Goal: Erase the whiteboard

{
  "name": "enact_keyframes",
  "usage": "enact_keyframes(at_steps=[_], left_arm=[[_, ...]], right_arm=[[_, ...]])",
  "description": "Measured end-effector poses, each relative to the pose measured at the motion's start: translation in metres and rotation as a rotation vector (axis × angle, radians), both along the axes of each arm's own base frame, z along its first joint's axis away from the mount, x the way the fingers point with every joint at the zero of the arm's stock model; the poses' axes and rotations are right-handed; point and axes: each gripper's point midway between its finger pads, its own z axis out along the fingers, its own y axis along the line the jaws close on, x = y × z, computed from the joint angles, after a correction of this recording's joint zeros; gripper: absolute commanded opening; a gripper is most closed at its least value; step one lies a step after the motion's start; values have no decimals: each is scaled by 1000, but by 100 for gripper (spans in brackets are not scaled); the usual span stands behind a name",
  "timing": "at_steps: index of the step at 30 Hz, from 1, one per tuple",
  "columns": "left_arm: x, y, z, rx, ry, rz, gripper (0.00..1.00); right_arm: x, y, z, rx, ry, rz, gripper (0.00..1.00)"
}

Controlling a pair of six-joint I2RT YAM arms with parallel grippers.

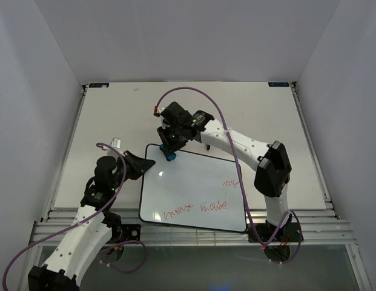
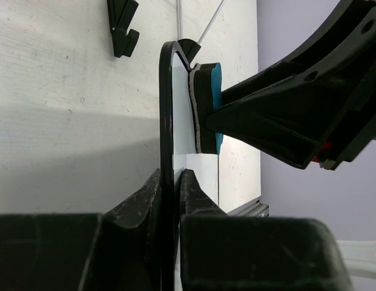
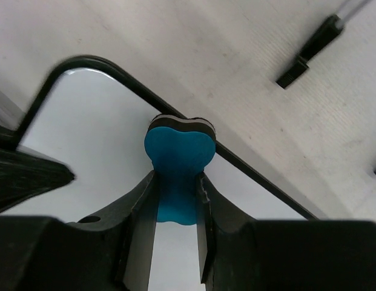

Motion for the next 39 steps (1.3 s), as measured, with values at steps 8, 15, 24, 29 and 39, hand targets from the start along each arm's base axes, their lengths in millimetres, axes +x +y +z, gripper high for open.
enact_keyframes(at_steps=[8, 15, 24, 29, 39], left_arm=[[0, 1, 1, -3, -1, 8, 0], [0, 0, 6, -7, -8, 18, 0], [-1, 1, 6, -2, 5, 29, 0], [-1, 2, 5, 1, 6, 34, 0], [2, 6, 8, 11, -1, 61, 0]], right_arm=[[2, -79, -32, -100, 26, -133, 8], [-39, -179, -64, -144, 92, -250, 8], [-97, -245, -108, -61, 104, -404, 8], [-92, -253, -114, -27, 107, -501, 8], [-61, -275, -126, -33, 113, -696, 8]])
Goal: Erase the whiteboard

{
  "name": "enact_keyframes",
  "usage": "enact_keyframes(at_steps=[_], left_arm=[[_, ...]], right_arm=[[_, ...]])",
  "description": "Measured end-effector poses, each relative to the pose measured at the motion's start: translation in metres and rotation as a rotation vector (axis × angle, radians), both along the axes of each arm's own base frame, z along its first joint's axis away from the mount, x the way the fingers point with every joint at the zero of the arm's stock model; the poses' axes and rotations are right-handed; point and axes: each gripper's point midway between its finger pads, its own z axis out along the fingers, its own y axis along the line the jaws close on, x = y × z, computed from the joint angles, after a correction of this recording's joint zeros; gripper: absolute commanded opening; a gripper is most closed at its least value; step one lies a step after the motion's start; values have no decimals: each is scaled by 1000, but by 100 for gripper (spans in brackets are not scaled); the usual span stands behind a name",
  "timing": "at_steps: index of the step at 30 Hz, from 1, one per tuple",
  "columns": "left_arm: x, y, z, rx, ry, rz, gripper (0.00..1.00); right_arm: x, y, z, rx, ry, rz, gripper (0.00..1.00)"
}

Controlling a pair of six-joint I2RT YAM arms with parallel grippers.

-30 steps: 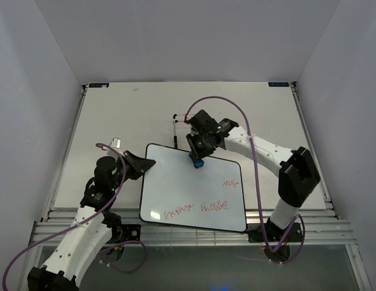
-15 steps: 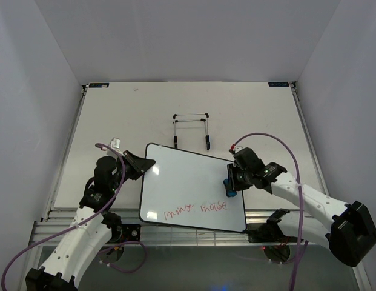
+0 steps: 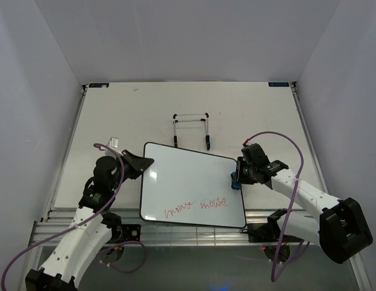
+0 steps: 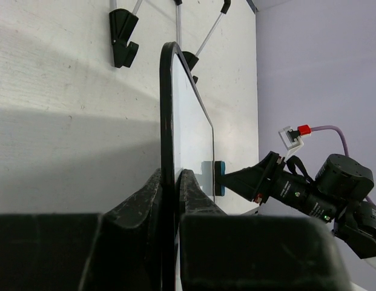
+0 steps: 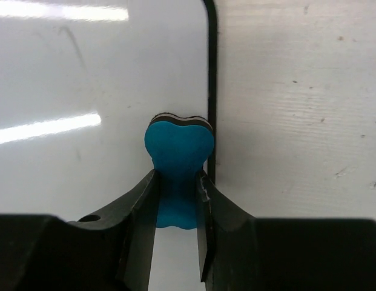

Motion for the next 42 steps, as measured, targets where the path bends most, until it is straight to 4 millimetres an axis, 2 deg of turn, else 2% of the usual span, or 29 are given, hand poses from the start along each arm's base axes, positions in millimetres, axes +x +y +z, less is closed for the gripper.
enact_keyframes(at_steps=[5, 12, 17, 20, 23, 26, 29, 33, 38, 42], left_arm=[[0, 0, 2, 3, -6, -4, 0], [1, 0, 4, 6, -20, -5, 0], [3, 0, 7, 4, -33, -3, 0], [3, -1, 7, 1, -33, -9, 0], [2, -2, 6, 1, -27, -15, 0], [2, -3, 5, 1, -26, -17, 0], [2, -3, 5, 1, -24, -17, 0], [3, -3, 3, 5, -17, -17, 0], [2, -2, 0, 9, -5, -12, 0], [2, -2, 0, 9, -4, -12, 0]], right_arm=[[7, -18, -10, -11, 20, -70, 8], [8, -10, -8, 38, 18, 16, 8], [7, 15, 5, 162, -16, 133, 8], [-1, 41, 21, 285, -35, 244, 8], [-5, 60, 36, 362, -47, 324, 8], [5, 69, 48, 379, -61, 349, 8], [26, 72, 49, 347, -70, 338, 8], [44, 62, 28, 257, -28, 284, 8], [62, 40, 17, 178, -16, 198, 8], [72, 5, 1, 81, 13, 79, 8]])
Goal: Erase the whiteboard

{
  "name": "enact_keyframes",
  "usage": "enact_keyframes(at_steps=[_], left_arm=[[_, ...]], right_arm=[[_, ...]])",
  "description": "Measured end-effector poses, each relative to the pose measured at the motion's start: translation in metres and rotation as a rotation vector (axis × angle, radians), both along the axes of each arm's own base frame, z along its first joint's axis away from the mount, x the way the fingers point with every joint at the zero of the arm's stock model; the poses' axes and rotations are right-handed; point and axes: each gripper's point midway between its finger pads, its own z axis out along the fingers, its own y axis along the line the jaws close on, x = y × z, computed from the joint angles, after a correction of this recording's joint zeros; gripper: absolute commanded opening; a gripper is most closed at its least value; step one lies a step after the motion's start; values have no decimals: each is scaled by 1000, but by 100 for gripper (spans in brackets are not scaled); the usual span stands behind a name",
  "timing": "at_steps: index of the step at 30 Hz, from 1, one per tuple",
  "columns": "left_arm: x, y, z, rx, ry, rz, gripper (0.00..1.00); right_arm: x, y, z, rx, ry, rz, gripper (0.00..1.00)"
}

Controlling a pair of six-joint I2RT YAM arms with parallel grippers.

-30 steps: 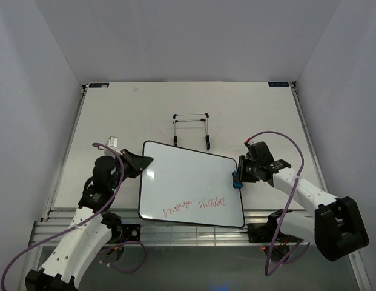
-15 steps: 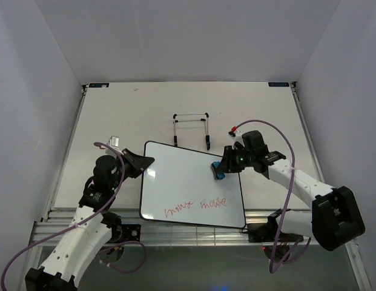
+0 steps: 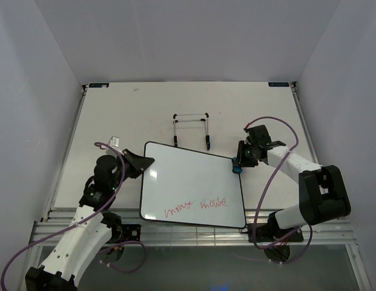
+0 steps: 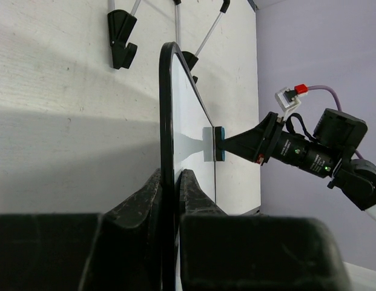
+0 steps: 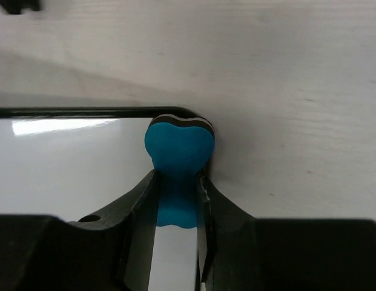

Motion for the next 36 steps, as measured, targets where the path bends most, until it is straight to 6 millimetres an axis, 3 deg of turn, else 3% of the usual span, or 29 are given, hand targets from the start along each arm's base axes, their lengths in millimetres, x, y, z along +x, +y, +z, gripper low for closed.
enact_keyframes(at_steps=[3, 5, 10, 17, 21, 24, 28, 32, 36], left_arm=[[0, 0, 1, -2, -2, 0, 0], [0, 0, 1, -3, -5, -1, 0], [0, 0, 2, -3, -9, 0, 0], [0, -1, 3, -8, -6, 0, 0], [0, -1, 2, -10, -3, 4, 0], [1, 1, 2, -9, 0, 11, 0], [1, 0, 3, -15, -3, 10, 0], [1, -1, 4, -21, -1, 8, 0], [0, -2, 4, -26, -2, 9, 0]], right_arm=[[3, -33, -15, -96, 44, -99, 8], [3, -43, -18, -130, 51, -123, 8], [-5, -36, -12, -126, 15, -47, 8], [-57, 28, 26, 73, -118, 200, 8], [-78, 58, 29, 135, -118, 312, 8], [-89, 86, 42, 190, -156, 393, 8], [-124, 126, 65, 307, -164, 514, 8], [-164, 148, 83, 392, -133, 598, 8], [-193, 161, 86, 413, -107, 639, 8]])
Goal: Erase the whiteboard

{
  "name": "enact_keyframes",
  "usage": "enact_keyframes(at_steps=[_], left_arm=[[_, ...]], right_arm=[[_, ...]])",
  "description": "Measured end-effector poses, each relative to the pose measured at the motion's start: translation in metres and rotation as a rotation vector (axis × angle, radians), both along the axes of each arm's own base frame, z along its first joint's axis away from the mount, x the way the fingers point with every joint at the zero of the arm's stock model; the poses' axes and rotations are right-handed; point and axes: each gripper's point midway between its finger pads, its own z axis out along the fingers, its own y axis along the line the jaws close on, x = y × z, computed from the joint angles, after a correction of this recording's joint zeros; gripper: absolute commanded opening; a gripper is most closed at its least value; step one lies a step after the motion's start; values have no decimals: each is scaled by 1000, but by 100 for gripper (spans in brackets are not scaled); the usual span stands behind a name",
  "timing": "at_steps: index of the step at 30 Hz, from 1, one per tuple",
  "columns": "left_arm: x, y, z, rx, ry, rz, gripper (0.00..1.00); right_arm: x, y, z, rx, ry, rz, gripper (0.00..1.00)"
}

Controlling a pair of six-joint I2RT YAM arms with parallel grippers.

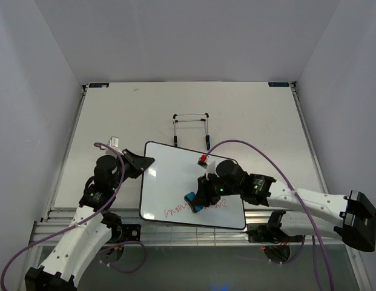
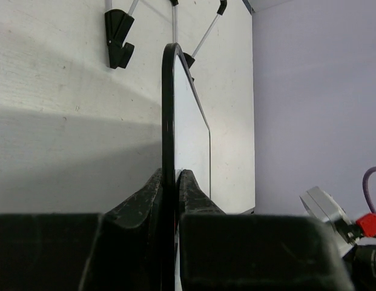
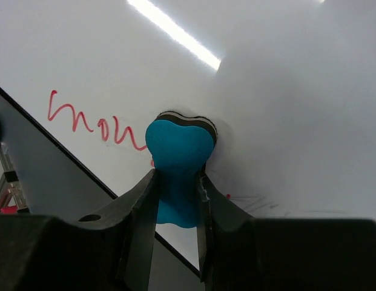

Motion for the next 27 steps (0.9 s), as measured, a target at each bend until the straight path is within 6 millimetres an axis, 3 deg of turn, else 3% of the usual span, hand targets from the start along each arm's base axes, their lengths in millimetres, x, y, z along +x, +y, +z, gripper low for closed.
enact_keyframes(at_steps=[5, 12, 17, 20, 27], left_arm=[[0, 1, -2, 2, 9, 4, 0], [0, 1, -2, -2, 8, 5, 0], [-1, 1, 0, -5, 5, 6, 0], [-2, 3, -5, 8, 18, 11, 0], [-2, 2, -4, 6, 14, 10, 0]], right_arm=[[-21, 22, 10, -11, -35, 10, 8], [-41, 85, 58, 22, -145, 30, 8], [-49, 113, 61, -6, -178, 34, 8], [-49, 121, 55, -45, -195, 24, 8], [-45, 118, 54, -69, -212, -12, 8]])
